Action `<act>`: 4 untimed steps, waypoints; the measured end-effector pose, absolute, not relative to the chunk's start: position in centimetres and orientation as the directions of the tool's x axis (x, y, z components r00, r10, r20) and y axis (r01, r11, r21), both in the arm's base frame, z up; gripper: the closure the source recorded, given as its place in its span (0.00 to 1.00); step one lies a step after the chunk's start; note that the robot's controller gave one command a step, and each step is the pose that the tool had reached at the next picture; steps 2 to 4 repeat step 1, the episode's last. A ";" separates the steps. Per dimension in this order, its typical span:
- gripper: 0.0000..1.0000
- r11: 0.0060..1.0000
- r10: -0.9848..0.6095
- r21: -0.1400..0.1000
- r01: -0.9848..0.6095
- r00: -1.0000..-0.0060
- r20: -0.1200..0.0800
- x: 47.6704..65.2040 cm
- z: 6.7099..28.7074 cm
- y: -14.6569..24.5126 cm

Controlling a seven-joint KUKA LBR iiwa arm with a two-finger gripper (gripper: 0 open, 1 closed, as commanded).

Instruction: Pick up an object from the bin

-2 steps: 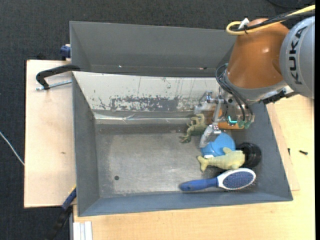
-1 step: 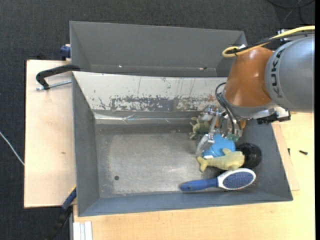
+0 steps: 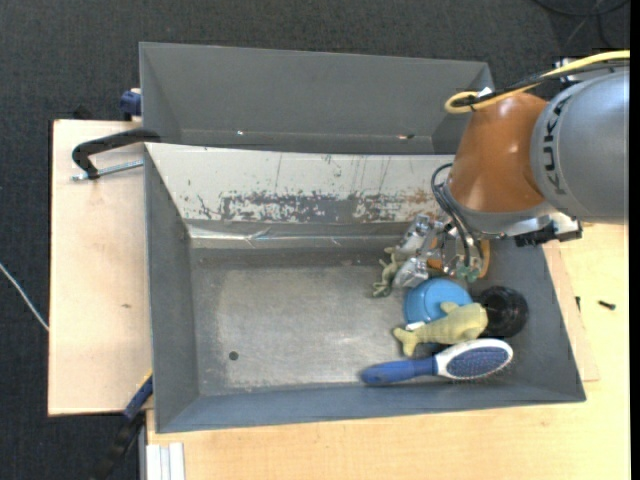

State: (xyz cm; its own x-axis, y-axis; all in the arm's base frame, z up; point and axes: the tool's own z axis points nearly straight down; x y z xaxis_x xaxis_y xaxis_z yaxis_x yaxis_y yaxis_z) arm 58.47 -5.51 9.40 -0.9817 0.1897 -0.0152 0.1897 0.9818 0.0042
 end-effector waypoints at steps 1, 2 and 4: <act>1.00 0.975 0.222 0.004 0.222 -0.975 -0.014 58.9 23.1 -3.6; 1.00 0.975 0.222 0.004 0.222 -0.975 -0.014 58.9 23.1 -3.6; 1.00 0.975 0.222 0.004 0.222 -0.975 -0.014 58.9 23.1 -3.6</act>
Offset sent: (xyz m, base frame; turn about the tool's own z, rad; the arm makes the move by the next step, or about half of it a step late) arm 0.0009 0.0176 0.1307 0.0351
